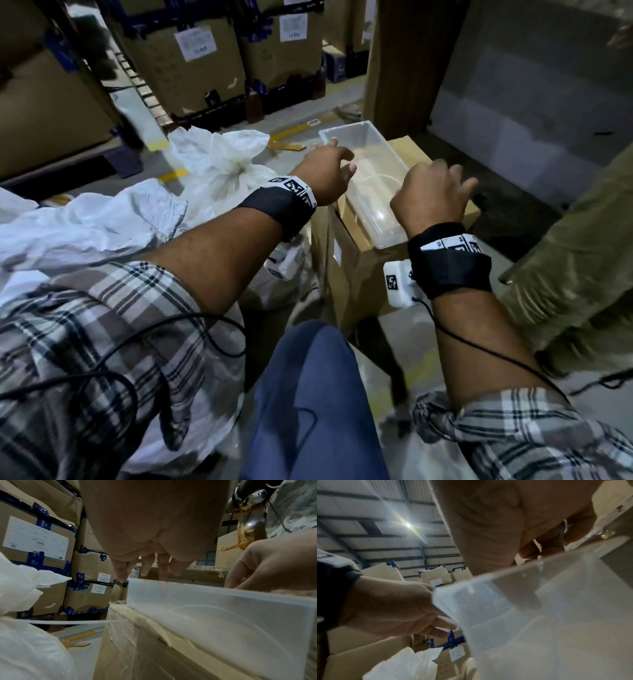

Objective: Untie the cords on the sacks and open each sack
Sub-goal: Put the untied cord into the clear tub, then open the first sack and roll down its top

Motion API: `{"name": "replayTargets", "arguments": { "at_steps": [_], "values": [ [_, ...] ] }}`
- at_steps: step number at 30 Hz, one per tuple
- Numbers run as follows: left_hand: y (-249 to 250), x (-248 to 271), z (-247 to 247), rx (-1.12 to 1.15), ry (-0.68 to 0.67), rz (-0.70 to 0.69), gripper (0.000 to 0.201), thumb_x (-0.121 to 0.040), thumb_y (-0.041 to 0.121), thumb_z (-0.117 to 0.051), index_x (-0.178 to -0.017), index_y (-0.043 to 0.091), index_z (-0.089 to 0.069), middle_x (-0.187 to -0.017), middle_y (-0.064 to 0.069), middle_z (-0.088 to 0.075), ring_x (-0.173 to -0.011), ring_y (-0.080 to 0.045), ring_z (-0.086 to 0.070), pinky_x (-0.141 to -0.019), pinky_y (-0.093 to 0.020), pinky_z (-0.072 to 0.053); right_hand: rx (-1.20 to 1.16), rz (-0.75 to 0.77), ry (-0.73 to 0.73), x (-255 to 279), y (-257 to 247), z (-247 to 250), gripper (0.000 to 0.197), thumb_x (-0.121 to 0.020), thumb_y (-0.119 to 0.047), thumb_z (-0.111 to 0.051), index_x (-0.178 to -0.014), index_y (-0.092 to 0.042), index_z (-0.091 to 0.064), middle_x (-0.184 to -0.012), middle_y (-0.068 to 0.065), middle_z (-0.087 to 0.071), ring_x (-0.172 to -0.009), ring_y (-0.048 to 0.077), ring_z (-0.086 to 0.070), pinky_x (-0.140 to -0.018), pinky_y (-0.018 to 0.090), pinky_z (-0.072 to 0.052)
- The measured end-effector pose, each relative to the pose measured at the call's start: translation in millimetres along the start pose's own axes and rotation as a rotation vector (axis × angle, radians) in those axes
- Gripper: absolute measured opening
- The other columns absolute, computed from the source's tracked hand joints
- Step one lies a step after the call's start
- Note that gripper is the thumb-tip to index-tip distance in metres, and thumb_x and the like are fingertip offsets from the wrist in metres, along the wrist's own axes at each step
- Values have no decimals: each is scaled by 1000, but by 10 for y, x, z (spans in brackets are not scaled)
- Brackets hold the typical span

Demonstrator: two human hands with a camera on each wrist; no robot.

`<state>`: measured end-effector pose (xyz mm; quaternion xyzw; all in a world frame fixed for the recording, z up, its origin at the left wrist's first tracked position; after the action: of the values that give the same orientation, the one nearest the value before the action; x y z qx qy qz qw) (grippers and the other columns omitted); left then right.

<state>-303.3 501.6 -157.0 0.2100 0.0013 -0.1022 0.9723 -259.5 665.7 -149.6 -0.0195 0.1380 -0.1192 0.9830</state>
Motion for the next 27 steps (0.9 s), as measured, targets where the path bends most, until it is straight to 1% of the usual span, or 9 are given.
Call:
{"name": "replayTargets", "arguments": {
  "at_steps": [4, 8, 11, 15, 18, 21, 24, 26, 27],
  "values": [
    [-35, 105, 304, 42, 96, 10, 37, -103, 29, -50, -137, 16, -57, -148, -9, -52, -136, -26, -48, -111, -35, -38, -150, 71, 73, 56, -292, 297, 25, -89, -32, -63, -104, -16, -74, -114, 12, -64, -116, 35, -53, -100, 55, -36],
    [-208, 395, 910, 50, 199, 59, 32, -99, 18, -50, -128, 19, -65, -135, -6, -63, -121, -26, -60, -100, -33, -47, -395, 177, 90, 267, -819, 566, 23, -89, -33, -59, -99, -22, -76, -110, 8, -65, -113, 32, -53, -98, 49, -37],
    [-478, 821, 1446, -5, 283, 95, 35, -97, 11, -48, -125, 19, -69, -132, -3, -67, -121, -23, -61, -103, -31, -46, -566, 244, -19, 565, -1355, 671, 23, -86, -35, -58, -93, -21, -76, -104, 5, -69, -110, 31, -57, -95, 43, -41],
    [-1040, 1682, 1969, -31, 402, 185, 30, -97, 19, -52, -119, 20, -73, -119, -4, -73, -114, -22, -64, -95, -27, -46, -803, 348, -234, 1126, -2093, 653, 18, -80, -29, -66, -70, -15, -68, -80, 6, -69, -92, 31, -65, -81, 37, -55],
    [-1546, 2366, 2065, -38, 445, 238, 25, -96, 28, -59, -114, 18, -74, -111, -4, -75, -107, -22, -67, -92, -29, -47, -935, 365, -370, 1496, -2477, 492, 11, -79, -23, -68, -84, -17, -75, -93, 6, -73, -99, 23, -66, -86, 31, -53],
    [-2039, 2975, 1935, 5, 487, 267, 38, -95, 41, -63, -119, 12, -68, -121, -6, -70, -116, -23, -62, -95, -29, -44, -955, 323, -435, 1795, -2698, 243, 35, -80, -30, -69, -113, -19, -67, -119, 11, -62, -112, 23, -56, -101, 31, -45],
    [-2433, 3474, 1698, 104, 582, 301, 62, -89, 56, -67, -135, 16, -53, -133, 3, -55, -127, -17, -50, -100, -22, -36, -1026, 292, -491, 2022, -2836, 11, 47, -85, -38, -66, -130, -28, -56, -125, 7, -48, -91, 10, -49, -89, 22, -38],
    [-2657, 3726, 1489, 227, 601, 332, 78, -82, 67, -68, -143, 26, -41, -136, 12, -46, -131, -10, -44, -104, -22, -36, -1070, 341, -522, 2133, -2943, -95, 40, -89, -39, -63, -127, -28, -58, -114, 1, -56, -85, 6, -54, -81, 23, -39],
    [-2775, 3825, 1347, 288, 571, 371, 88, -78, 72, -69, -146, 30, -34, -139, 11, -46, -131, -9, -45, -104, -25, -39, -1101, 376, -538, 2193, -2995, -123, 34, -91, -39, -63, -123, -27, -61, -106, -4, -61, -84, 5, -57, -77, 23, -41]
  ]
}}
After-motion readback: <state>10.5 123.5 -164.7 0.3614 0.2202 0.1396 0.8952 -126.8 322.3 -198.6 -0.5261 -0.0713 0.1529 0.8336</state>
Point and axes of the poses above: each hand's wrist, its own x-axis away from the middle knuckle, its own z-axis out of the back of the hand, y = z × x, the point moved 5 cm from there along -x, towards the middle knuckle
